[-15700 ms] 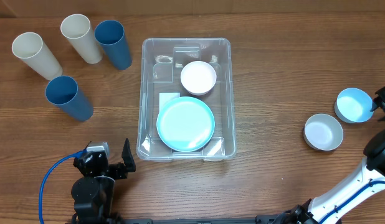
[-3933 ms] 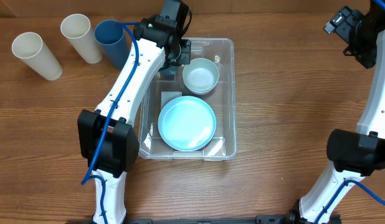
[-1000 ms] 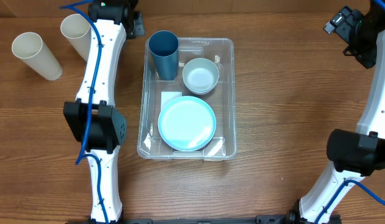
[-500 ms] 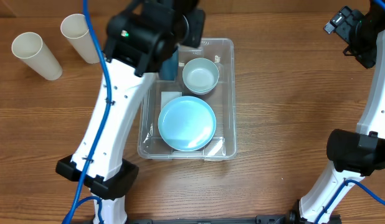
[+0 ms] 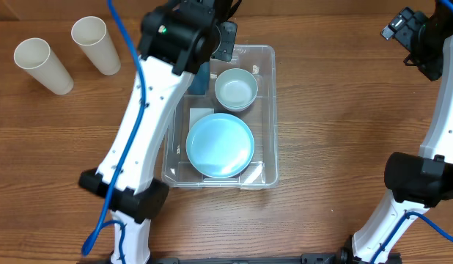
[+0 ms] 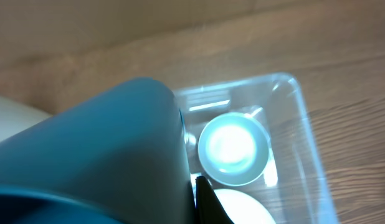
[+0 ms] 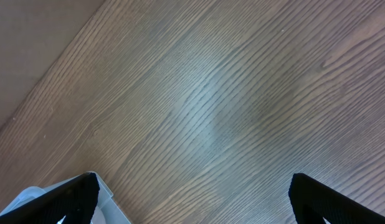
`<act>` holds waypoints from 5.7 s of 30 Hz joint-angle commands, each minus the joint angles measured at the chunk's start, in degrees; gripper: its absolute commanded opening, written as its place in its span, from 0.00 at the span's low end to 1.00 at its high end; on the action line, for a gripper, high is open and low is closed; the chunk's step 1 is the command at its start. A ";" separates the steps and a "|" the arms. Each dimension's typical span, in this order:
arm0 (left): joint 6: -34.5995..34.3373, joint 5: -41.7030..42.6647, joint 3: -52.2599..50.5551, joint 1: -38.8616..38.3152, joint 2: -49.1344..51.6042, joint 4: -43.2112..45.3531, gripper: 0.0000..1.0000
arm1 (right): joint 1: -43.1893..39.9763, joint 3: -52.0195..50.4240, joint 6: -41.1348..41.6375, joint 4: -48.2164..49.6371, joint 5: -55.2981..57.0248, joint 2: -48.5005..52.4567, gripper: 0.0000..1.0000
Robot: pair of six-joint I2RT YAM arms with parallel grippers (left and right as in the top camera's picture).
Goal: Pack container
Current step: 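Lower the dark-teal cup into the teal cup in the bin, release, then grasp a beige cup's rim with the left gripper, then place the beige cup in the bin below the teal cups, release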
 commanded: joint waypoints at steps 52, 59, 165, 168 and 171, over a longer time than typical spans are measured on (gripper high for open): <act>-6.19 -4.37 0.42 31.26 23.96 16.35 0.59 | 0.09 1.07 0.31 0.31 0.44 -0.98 1.00; -6.19 -3.69 0.46 31.10 23.69 14.73 0.04 | 0.09 1.07 0.28 0.31 0.44 -0.98 1.00; -7.65 -6.93 -1.25 -1.53 13.94 -16.04 0.22 | 0.09 1.07 0.28 0.31 0.44 -0.98 1.00; -7.65 -6.75 -1.18 -1.51 13.92 -15.93 0.20 | 0.09 1.07 0.28 0.31 0.44 -0.98 1.00; -7.43 -6.71 -1.07 -1.51 13.33 -16.04 0.22 | 0.09 1.07 0.28 0.31 0.44 -0.98 1.00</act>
